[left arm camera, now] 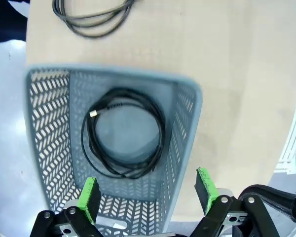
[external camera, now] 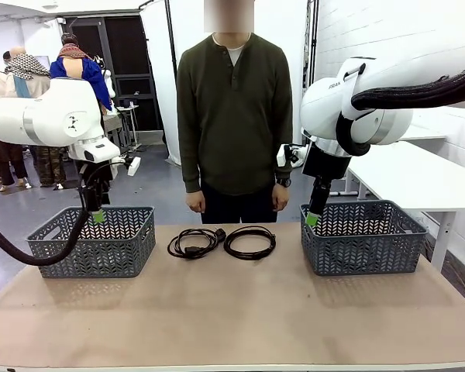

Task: Organize the cables according to human instructions.
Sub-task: Pick up a bundle of cables and place it in the basket indicated by the human.

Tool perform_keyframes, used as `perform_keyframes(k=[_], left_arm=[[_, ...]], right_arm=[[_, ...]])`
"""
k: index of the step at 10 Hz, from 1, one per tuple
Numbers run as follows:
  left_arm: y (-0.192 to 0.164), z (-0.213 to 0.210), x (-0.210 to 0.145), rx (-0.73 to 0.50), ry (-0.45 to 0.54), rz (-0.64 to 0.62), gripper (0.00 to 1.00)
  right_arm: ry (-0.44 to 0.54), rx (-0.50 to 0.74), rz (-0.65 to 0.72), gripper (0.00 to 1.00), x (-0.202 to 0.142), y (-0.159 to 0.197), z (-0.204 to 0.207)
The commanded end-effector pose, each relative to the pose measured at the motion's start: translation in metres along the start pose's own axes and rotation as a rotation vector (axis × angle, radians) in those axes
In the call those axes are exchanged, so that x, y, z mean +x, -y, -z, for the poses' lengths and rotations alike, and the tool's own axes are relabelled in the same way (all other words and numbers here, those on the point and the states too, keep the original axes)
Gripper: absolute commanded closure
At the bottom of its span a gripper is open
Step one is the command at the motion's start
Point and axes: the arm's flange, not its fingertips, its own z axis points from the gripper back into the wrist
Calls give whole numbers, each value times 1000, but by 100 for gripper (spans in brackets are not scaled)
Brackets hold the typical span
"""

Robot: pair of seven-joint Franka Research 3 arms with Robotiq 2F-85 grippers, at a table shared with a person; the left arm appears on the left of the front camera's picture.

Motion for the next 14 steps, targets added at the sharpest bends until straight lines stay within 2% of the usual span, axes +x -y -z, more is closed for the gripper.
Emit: perform_keyframes(k=[1, 4, 6, 8, 11, 12, 14], left_arm=[[28, -3, 19, 47, 77, -14, 0], [70, -2, 35, 56, 190, -51, 0], [100, 0, 36, 45, 307, -66, 0], [117, 5, 33, 32, 366, -97, 0], [132, 9, 36, 58, 378, -108, 0], [129, 9, 39, 49, 347, -114, 0], [126, 8, 41, 35, 354, -121, 0]], right_arm=[[-16, -5, 4, 0, 1, 0, -1], [-16, -5, 4, 0, 1, 0, -1], [-16, -5, 4, 0, 1, 0, -1], [-16, -5, 4, 0, 1, 0, -1], [-16, -5, 4, 0, 1, 0, -1], [-16, -5, 4, 0, 1, 0, -1], [-16, -5, 4, 0, 1, 0, -1]])
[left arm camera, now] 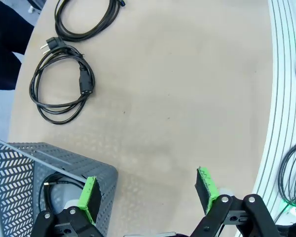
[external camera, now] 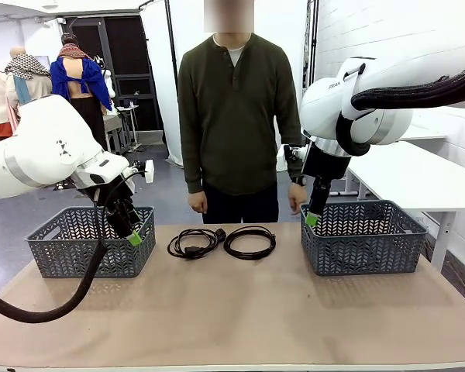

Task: Organize the cables according to human instructions.
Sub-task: Pick up a bundle of cables and place it in the basket indicated by the human.

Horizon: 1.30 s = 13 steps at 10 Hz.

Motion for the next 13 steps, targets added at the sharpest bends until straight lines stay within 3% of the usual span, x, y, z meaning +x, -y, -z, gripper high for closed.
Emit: perform_keyframes(k=[1, 13], left_arm=[[-1, -1, -1, 0, 2, -5, 0], [-1, -1, -1, 0, 2, -5, 0]], right_arm=[[-16, -5, 4, 0, 0, 0, -1], [-16, -5, 4, 0, 0, 0, -1]])
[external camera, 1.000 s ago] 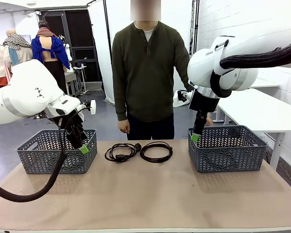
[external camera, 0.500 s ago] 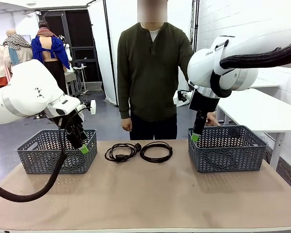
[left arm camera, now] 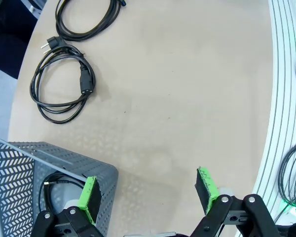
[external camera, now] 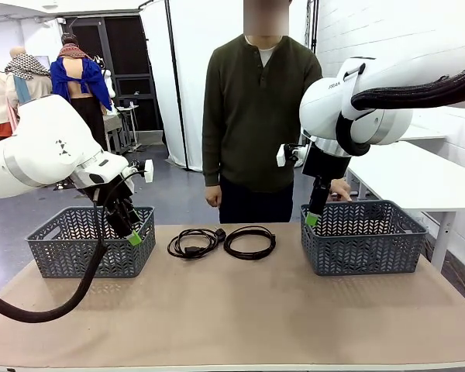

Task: Organize the cables according to human instructions.
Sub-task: Pick up a bundle of cables and place it in the basket indicated by the human.

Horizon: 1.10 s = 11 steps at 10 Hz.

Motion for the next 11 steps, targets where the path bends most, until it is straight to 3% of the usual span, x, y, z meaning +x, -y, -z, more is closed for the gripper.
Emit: perform_keyframes(k=[1, 11], left_arm=[[-1, -1, 0, 0, 1, -2, 0], [-1, -1, 0, 0, 1, -2, 0]], right_arm=[[-16, -5, 4, 0, 0, 0, -1], [0, 0, 0, 0, 0, 0, 0]])
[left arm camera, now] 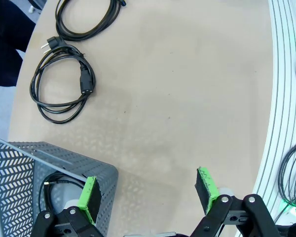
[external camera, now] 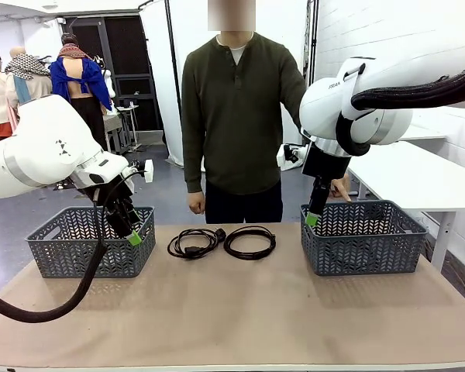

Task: Organize the cables according to human instructions.
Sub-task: Pick up a bundle of cables and place it in the basket indicated by the human.

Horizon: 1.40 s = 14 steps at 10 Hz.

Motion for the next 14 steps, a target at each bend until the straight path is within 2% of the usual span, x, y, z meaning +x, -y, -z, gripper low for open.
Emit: perform_keyframes(k=[1, 4, 6, 8, 11, 12, 14], left_arm=[[-1, -1, 0, 0, 1, -2, 0], [-1, -1, 0, 0, 1, -2, 0], [-1, -1, 0, 0, 1, -2, 0], [-1, -1, 0, 0, 1, -2, 0], [-1, -1, 0, 0, 1, -2, 0], [-1, -1, 0, 0, 1, -2, 0], [-1, -1, 0, 0, 1, -2, 0]], right_arm=[[-15, 19, 59, 0, 11, 4, 2], [-99, 8, 281, 0, 59, 11, -2], [-143, -49, 395, 0, 90, 21, 0], [-159, -59, 561, 0, 115, 35, 10], [-145, -71, 616, 0, 128, 37, 29], [-126, -55, 589, 0, 115, 35, 23], [-126, -55, 589, 0, 115, 35, 23]])
